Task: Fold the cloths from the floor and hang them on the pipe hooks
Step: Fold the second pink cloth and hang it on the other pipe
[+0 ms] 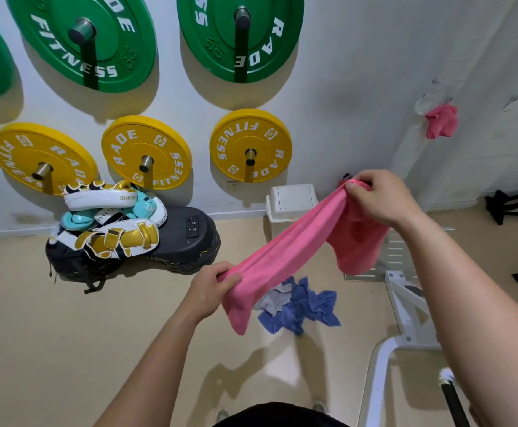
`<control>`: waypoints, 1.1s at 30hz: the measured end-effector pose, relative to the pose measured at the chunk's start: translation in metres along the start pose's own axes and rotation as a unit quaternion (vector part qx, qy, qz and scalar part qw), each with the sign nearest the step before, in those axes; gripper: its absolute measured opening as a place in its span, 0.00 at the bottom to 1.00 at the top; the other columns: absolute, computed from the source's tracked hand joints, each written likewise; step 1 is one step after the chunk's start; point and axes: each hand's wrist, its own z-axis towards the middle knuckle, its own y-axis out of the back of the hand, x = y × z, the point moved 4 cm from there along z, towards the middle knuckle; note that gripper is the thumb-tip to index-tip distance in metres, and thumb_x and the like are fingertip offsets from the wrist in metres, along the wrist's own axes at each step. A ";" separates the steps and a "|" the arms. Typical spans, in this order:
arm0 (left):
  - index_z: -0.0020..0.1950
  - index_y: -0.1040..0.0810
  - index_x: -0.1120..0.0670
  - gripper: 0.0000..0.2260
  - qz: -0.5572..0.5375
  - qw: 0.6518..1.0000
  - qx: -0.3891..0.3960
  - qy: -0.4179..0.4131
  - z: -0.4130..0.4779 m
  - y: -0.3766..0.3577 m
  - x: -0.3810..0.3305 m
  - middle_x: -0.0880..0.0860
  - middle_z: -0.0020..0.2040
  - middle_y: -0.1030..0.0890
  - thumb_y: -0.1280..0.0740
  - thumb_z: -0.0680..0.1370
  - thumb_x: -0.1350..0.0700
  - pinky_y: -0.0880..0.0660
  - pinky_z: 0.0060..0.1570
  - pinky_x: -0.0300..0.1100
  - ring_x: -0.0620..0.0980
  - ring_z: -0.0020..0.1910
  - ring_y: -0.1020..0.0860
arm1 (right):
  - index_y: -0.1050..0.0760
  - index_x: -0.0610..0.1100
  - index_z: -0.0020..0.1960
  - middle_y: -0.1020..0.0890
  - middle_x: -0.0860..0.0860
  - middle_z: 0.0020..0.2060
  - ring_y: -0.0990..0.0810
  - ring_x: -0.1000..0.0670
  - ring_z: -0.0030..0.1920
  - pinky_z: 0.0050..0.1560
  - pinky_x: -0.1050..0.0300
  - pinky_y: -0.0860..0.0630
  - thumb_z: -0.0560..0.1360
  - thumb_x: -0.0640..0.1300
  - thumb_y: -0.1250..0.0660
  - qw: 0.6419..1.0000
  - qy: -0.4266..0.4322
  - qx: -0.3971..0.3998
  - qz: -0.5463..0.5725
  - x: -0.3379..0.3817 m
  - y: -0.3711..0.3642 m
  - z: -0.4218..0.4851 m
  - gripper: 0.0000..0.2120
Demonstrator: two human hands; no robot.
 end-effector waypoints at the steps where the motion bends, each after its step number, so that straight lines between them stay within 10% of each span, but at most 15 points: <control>1: 0.44 0.17 0.51 0.06 0.003 1.000 0.000 0.002 -0.001 0.004 0.002 0.47 0.37 0.19 0.30 0.75 0.50 0.28 0.41 0.44 0.43 0.37 0.25 | 0.22 0.39 0.42 0.20 0.42 0.35 0.22 0.39 0.40 0.43 0.47 0.24 0.78 0.49 0.35 1.000 -0.007 0.004 -0.002 -0.006 -0.003 0.000 0.13; 9: 0.48 0.17 0.49 0.08 0.083 0.992 -0.081 0.056 -0.003 0.037 0.026 0.45 0.45 0.17 0.33 0.79 0.61 0.30 0.40 0.35 0.45 0.44 0.22 | 0.19 0.46 0.47 0.18 0.49 0.38 0.17 0.42 0.36 0.36 0.46 0.18 0.78 0.48 0.32 0.996 -0.062 0.028 0.058 -0.029 -0.016 -0.007 0.06; 14: 0.46 0.16 0.52 0.05 0.001 0.988 -0.135 0.073 -0.002 0.031 0.009 0.50 0.39 0.16 0.28 0.75 0.61 0.27 0.38 0.34 0.41 0.37 0.21 | 0.16 0.44 0.54 0.14 0.49 0.50 0.18 0.49 0.54 0.52 0.62 0.29 0.72 0.46 0.24 0.990 -0.102 0.043 0.091 -0.039 -0.046 -0.019 0.12; 23: 0.35 0.16 0.48 0.06 -0.014 0.989 -0.116 0.092 0.013 -0.039 -0.033 0.41 0.27 0.22 0.24 0.71 0.50 0.32 0.33 0.30 0.37 0.29 0.25 | 0.17 0.45 0.38 0.22 0.53 0.28 0.26 0.59 0.28 0.33 0.62 0.28 0.69 0.45 0.21 0.937 -0.188 0.010 0.296 -0.005 -0.121 -0.077 0.06; 28: 0.43 0.14 0.48 0.06 -0.038 0.993 -0.066 0.090 0.017 -0.055 -0.035 0.44 0.34 0.17 0.28 0.73 0.47 0.23 0.44 0.41 0.43 0.37 0.20 | 0.21 0.45 0.34 0.23 0.56 0.23 0.24 0.54 0.26 0.34 0.55 0.26 0.68 0.43 0.20 0.888 -0.254 -0.006 0.384 0.012 -0.154 -0.105 0.10; 33: 0.56 0.15 0.48 0.14 -0.094 0.992 -0.012 0.081 0.012 -0.061 -0.031 0.46 0.44 0.16 0.33 0.73 0.51 0.20 0.55 0.56 0.53 0.48 0.17 | 0.15 0.49 0.44 0.14 0.54 0.38 0.15 0.51 0.42 0.47 0.49 0.18 0.75 0.38 0.28 0.907 -0.180 0.040 0.377 0.027 -0.163 -0.116 0.07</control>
